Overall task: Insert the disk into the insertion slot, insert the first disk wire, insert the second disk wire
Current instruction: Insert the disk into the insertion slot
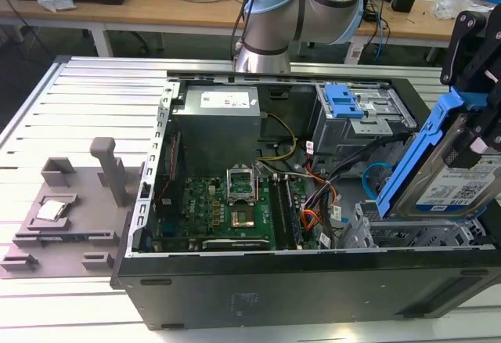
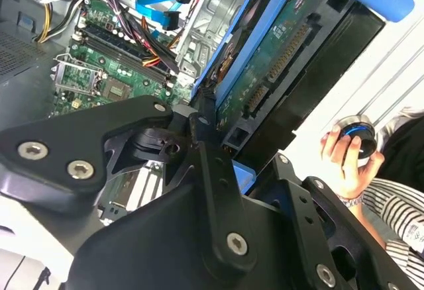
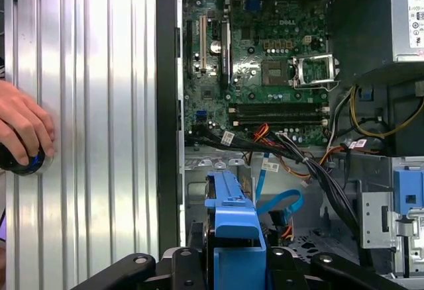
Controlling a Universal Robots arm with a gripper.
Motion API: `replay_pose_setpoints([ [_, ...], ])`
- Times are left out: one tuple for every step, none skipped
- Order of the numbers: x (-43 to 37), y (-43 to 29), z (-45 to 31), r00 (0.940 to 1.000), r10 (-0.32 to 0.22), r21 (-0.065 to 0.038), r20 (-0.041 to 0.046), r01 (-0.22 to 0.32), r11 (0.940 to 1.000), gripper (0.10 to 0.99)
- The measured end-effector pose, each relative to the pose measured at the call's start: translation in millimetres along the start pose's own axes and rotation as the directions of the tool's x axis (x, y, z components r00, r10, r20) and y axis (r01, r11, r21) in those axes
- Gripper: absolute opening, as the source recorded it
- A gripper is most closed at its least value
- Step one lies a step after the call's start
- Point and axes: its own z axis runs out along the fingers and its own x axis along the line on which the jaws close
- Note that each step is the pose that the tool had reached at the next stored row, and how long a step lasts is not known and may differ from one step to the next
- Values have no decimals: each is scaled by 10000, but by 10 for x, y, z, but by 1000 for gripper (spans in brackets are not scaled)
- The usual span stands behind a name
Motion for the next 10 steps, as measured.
replay_pose_setpoints([
  [0, 0, 6, 10000, 0, 0, 0, 0, 10000, 365],
  [0, 0, 14, 10000, 0, 0, -1, 0, 10000, 365],
  [0, -1, 20, 10000, 0, 0, -1, 0, 10000, 365],
  [0, -1, 32, 10000, 0, 0, 0, 0, 10000, 365],
  [0, -2, 40, 10000, 0, 1, 0, 0, 10000, 365],
  [0, -2, 44, 10000, 0, 0, -1, 0, 10000, 365],
  [-1, -2, 50, 10000, 0, 0, 0, 0, 10000, 365],
  [-7, -2, 53, 10000, 0, 1, 1, 0, 10000, 365],
  [-15, -3, 56, 10000, -1, 0, 2, 1, 10000, 365],
  [-26, -3, 58, 10000, -1, 0, 0, 1, 10000, 365],
])
